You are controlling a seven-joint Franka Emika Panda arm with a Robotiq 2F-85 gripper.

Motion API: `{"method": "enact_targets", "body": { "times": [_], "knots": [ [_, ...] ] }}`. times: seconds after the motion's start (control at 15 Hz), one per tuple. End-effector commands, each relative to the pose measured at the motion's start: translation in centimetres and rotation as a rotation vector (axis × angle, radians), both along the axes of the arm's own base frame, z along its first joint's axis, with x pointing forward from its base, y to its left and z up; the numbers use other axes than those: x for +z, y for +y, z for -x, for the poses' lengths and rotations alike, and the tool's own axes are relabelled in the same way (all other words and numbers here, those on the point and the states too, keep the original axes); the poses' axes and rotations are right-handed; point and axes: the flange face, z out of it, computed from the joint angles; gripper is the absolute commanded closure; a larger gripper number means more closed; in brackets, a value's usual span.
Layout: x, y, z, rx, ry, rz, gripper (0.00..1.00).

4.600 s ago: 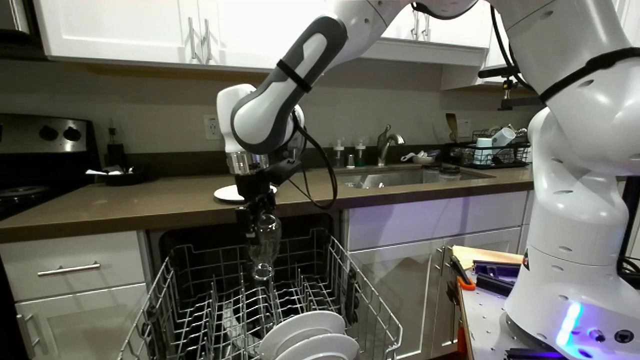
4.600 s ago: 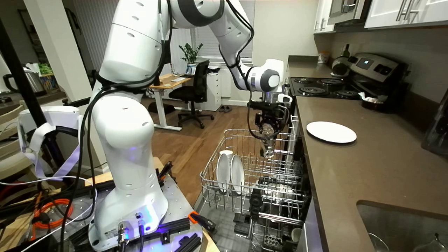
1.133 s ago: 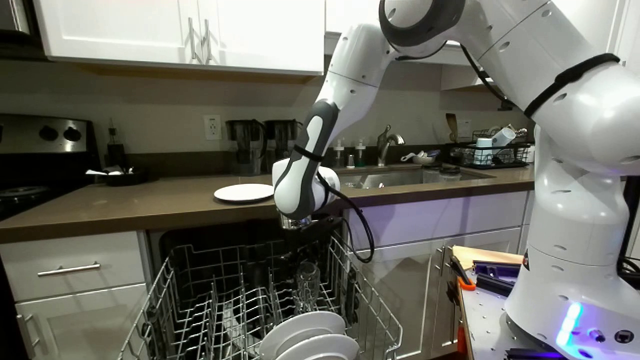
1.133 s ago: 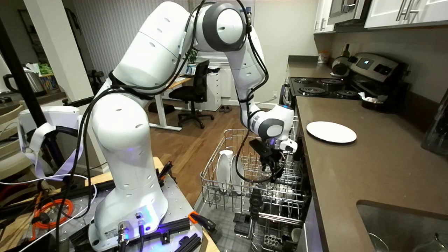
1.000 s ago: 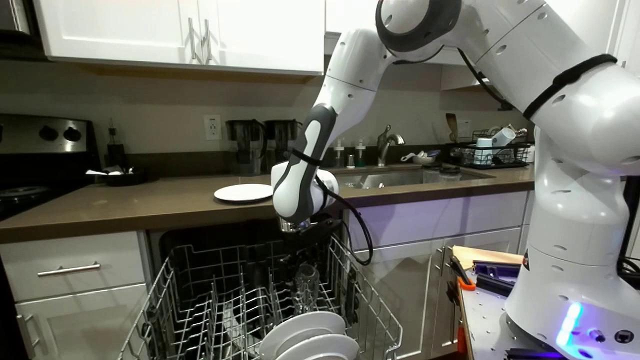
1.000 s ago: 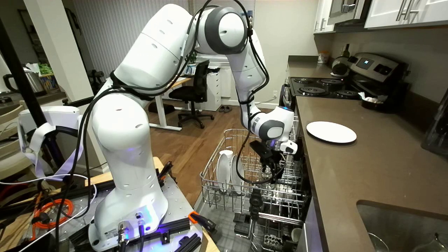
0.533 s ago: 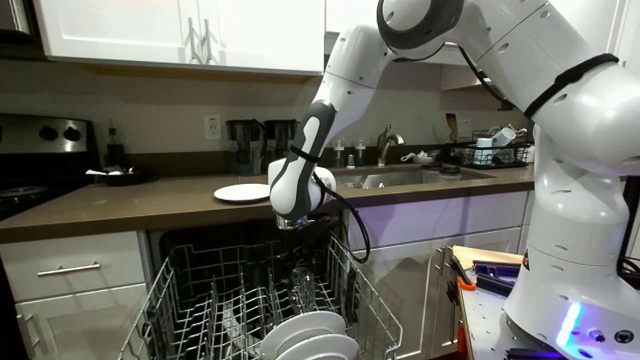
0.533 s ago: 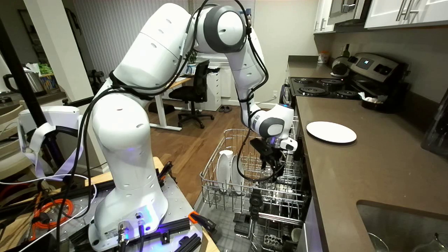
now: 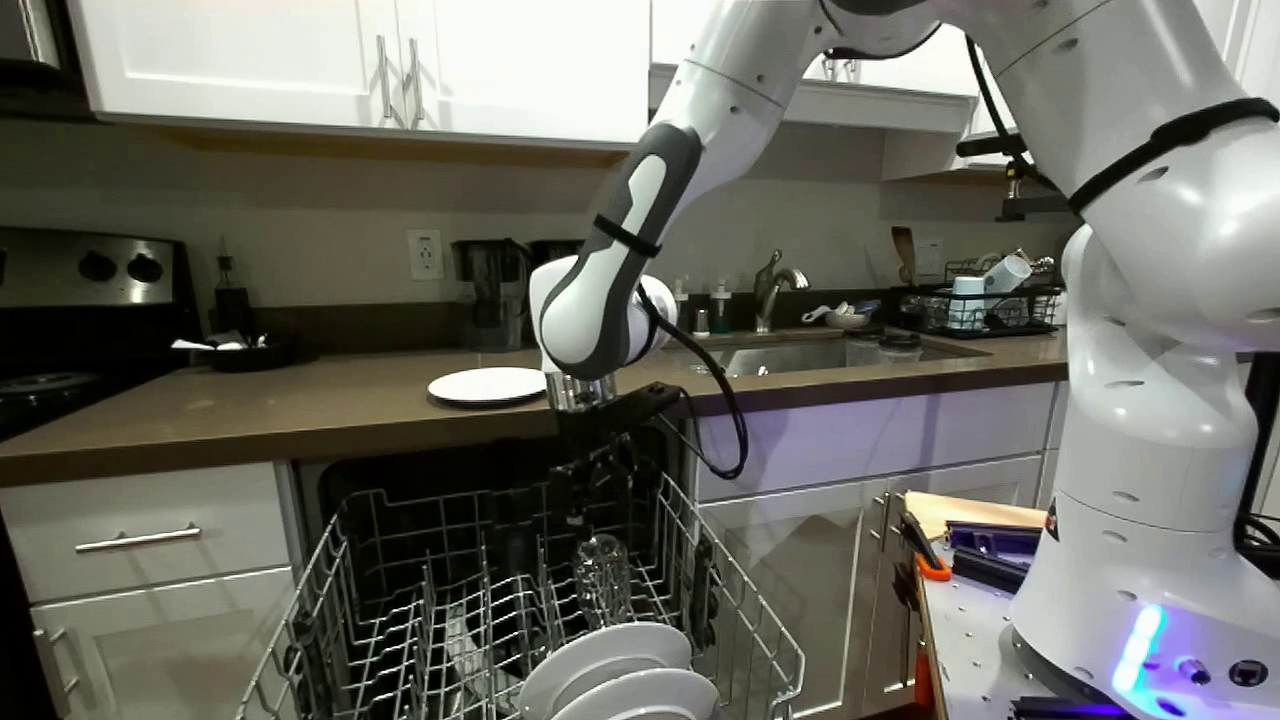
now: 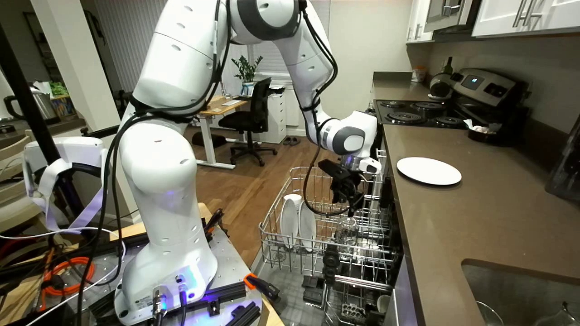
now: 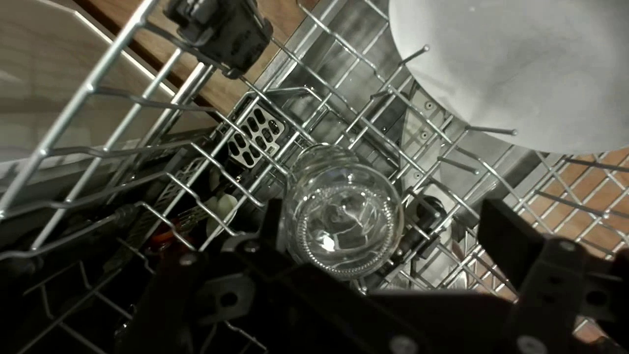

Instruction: Move the glass bottle in the dishwasher towards you

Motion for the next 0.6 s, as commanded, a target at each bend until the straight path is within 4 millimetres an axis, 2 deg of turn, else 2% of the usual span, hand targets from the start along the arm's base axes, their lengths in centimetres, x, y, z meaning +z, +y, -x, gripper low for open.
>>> {"method": "enact_targets", "body": {
  "times": [0.0,0.27,0.33,0.4,0.53],
  "knots": [
    [4.2,1.0,2.2,0.021,0.037,-0.002,0.00],
    [7.4,1.8,3.4,0.045,0.050,-0.018,0.00],
    [5.8,1.4,2.0,0.029,0.043,-0.018,0.00],
    [6.4,1.6,2.0,0.031,0.036,-0.019,0.00],
    [6.3,1.6,2.0,0.031,0.038,-0.020,0.00]
  ]
}}
